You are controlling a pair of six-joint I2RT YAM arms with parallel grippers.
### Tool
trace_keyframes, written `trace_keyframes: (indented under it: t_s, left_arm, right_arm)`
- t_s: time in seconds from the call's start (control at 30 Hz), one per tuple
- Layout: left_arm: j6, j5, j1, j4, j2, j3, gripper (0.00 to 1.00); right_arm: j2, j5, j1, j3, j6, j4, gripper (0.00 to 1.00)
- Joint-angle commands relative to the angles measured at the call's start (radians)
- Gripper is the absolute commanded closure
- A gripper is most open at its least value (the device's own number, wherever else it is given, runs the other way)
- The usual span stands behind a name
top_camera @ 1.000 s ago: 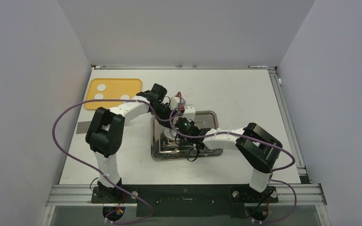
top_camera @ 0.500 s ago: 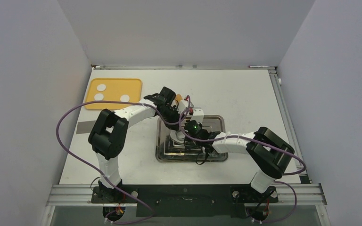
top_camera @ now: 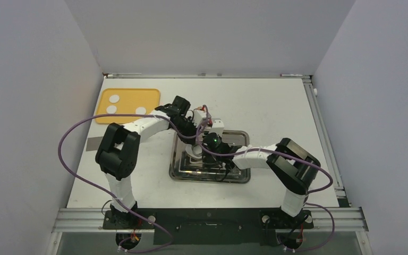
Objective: Roll out the dumpling wrappers from the dough
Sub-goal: Press the dumpling wrapper on the work surface.
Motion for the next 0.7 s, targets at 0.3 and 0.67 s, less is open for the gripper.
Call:
trace_keyframes:
  t_s: [0.3, 0.67]
  left_arm:
    - [0.115, -0.063, -0.026, -0.133, 0.088, -0.044, 1.00]
    - [0.141, 0.119, -0.184, -0.226, 0.070, -0.018, 1.00]
  right_arm:
    - [0.017, -0.050, -0.051, -0.075, -0.053, -0.098, 0.92]
    - [-0.057, -0.039, -0.146, -0.155, -0.092, -0.134, 0.92]
